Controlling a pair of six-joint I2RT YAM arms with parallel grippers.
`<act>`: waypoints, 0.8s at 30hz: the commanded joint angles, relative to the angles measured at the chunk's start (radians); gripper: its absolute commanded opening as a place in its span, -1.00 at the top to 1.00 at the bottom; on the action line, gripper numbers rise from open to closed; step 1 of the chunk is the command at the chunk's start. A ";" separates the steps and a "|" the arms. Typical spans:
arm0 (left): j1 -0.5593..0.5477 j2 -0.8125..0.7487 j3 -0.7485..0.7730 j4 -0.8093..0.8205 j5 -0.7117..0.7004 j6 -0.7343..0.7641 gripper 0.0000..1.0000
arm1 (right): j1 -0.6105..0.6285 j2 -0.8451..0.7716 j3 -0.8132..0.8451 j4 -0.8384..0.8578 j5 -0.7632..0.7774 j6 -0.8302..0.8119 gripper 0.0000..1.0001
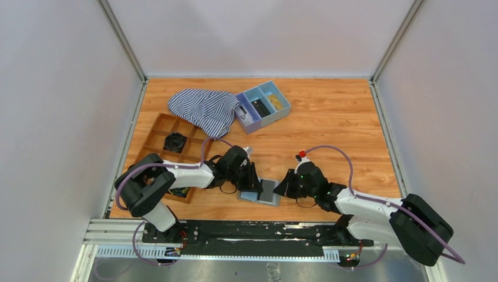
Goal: Take the credit cards out of the card holder
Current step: Remove the credit card from the card holder.
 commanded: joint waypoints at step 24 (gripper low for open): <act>0.026 -0.038 -0.041 0.089 0.058 -0.005 1.00 | 0.002 0.081 -0.011 0.045 -0.005 0.003 0.79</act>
